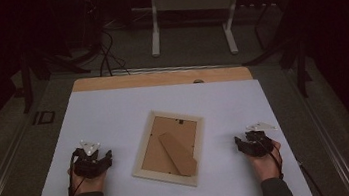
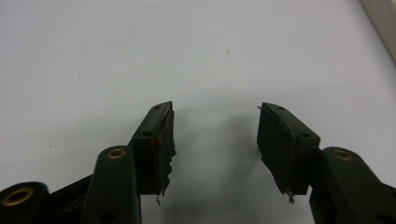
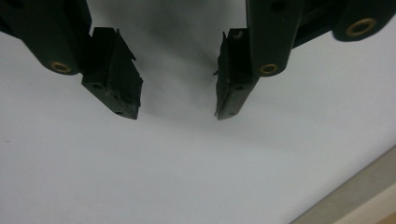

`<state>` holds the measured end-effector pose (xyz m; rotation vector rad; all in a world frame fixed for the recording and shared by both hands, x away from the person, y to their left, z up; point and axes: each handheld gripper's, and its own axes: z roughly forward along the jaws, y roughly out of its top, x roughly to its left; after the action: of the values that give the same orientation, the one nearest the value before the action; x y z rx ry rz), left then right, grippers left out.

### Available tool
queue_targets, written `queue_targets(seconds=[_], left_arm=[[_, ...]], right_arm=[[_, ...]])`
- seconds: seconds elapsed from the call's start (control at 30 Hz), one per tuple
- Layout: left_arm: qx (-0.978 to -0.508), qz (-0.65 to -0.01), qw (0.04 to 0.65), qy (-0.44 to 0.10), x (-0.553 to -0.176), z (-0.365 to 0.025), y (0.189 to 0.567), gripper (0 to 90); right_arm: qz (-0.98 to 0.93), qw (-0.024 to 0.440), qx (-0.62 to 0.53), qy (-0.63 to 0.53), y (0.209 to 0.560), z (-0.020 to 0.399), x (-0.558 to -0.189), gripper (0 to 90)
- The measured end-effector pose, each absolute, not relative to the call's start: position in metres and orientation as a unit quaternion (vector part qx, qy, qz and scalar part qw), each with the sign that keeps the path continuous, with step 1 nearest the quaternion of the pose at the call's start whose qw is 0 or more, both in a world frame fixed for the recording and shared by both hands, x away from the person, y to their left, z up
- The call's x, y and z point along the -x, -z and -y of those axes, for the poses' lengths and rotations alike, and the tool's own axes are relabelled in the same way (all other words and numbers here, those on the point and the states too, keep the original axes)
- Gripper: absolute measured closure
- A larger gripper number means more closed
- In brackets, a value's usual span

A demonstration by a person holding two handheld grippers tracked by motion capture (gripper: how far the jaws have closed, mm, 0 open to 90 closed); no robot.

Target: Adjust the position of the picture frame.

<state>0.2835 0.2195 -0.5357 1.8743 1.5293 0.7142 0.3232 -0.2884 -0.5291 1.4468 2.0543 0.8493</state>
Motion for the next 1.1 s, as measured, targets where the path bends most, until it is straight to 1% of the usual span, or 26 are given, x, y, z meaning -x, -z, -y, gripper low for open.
queue_targets(seconds=[0.07, 0.17, 0.23, 0.3, 0.37, 0.4, 0.5, 0.63, 0.73, 0.97, 1.1], left_arm=[[-0.71, -0.572, 0.325, -0.251, -0.282, -0.219, 0.533, 46.4], [-0.715, -0.568, 0.326, -0.245, -0.282, -0.218, 0.531, 43.9], [-0.72, -0.563, 0.328, -0.238, -0.281, -0.217, 0.529, 43.9], [-0.731, -0.533, 0.347, -0.245, -0.278, -0.214, 0.525, 50.2], [-0.736, -0.523, 0.348, -0.253, -0.276, -0.212, 0.523, 52.1], [-0.74, -0.507, 0.355, -0.264, -0.273, -0.21, 0.518, 53.4], [-0.742, -0.499, 0.36, -0.266, -0.272, -0.208, 0.514, 54.7], [-0.753, -0.481, 0.38, -0.238, -0.27, -0.2, 0.51, 58.2], [-0.757, -0.477, 0.39, -0.218, -0.269, -0.196, 0.509, 62.6], [-0.762, -0.46, 0.415, -0.19, -0.266, -0.192, 0.51, 66.9], [-0.764, -0.455, 0.418, -0.186, -0.264, -0.191, 0.509, 70.0]], right_arm=[[-0.752, 0.238, -0.528, -0.315, 0.529, 0.289, -0.322, 50.5], [-0.756, 0.233, -0.522, -0.319, 0.527, 0.289, -0.32, 52.4], [-0.757, 0.231, -0.519, -0.324, 0.525, 0.289, -0.319, 52.5], [-0.755, 0.226, -0.518, -0.332, 0.524, 0.289, -0.318, 52.6], [-0.756, 0.224, -0.518, -0.333, 0.524, 0.289, -0.318, 53.3], [-0.759, 0.22, -0.514, -0.334, 0.524, 0.288, -0.318, 54.8], [-0.763, 0.217, -0.509, -0.333, 0.524, 0.286, -0.318, 56.1], [-0.767, 0.214, -0.499, -0.342, 0.521, 0.283, -0.316, 58.1], [-0.769, 0.214, -0.494, -0.344, 0.519, 0.281, -0.314, 59.5], [-0.779, 0.212, -0.482, -0.342, 0.519, 0.275, -0.319, 62.3], [-0.785, 0.212, -0.474, -0.339, 0.519, 0.271, -0.321, 63.1]])
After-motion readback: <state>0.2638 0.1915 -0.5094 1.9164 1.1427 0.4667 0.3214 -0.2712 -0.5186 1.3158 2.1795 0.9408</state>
